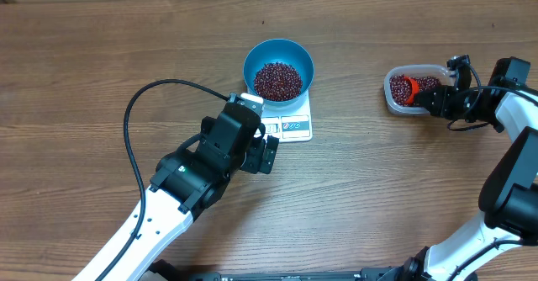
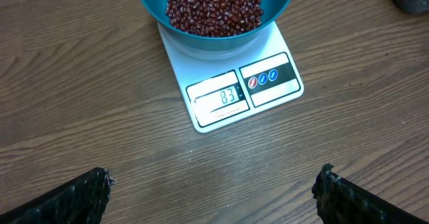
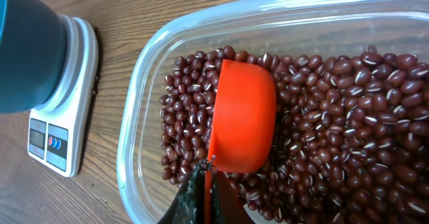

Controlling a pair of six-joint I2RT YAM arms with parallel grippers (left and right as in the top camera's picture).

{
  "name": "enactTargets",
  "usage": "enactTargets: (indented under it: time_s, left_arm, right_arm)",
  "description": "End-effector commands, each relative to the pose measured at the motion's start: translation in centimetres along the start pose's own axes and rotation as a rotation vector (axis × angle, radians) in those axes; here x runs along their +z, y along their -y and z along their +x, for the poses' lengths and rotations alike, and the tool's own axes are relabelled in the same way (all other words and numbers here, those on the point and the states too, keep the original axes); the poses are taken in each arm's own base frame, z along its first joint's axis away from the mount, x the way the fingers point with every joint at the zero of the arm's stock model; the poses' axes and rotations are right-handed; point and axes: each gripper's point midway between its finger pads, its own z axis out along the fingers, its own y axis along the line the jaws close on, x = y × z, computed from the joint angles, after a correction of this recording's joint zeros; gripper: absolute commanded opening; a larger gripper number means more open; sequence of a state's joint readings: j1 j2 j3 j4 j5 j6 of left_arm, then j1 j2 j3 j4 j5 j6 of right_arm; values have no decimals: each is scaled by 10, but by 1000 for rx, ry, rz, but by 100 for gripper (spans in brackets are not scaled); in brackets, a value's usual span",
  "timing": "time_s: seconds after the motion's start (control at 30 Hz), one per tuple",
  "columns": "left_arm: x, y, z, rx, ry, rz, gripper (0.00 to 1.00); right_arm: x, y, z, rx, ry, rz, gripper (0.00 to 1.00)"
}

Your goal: Scoop item into bowl and weigh 150g on scale

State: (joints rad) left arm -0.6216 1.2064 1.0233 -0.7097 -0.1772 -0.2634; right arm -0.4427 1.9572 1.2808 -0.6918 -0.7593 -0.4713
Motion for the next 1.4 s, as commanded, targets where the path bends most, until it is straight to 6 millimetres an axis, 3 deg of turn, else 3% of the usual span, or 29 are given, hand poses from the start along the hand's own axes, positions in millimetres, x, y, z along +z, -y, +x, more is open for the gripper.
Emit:
enactTargets:
  time_s: [0.0, 0.23, 0.47, 0.83, 1.37]
  left_arm:
    - [0, -1, 0, -11, 5, -11, 100]
    - [0, -1, 0, -11, 5, -11, 99]
    - [0, -1, 0, -11, 5, -11, 100]
    - [0, -1, 0, -11, 5, -11, 99]
    - [0, -1, 0, -11, 5, -10, 99]
  right_arm:
    - [19, 10, 23, 43, -71, 8, 4]
    - [14, 5, 18, 75, -31, -47, 4]
    - [-18, 4, 4, 171, 112, -203, 4]
    - [-32, 1, -2, 199, 177, -274, 4]
    - [-74, -24, -26, 232, 364, -544, 4]
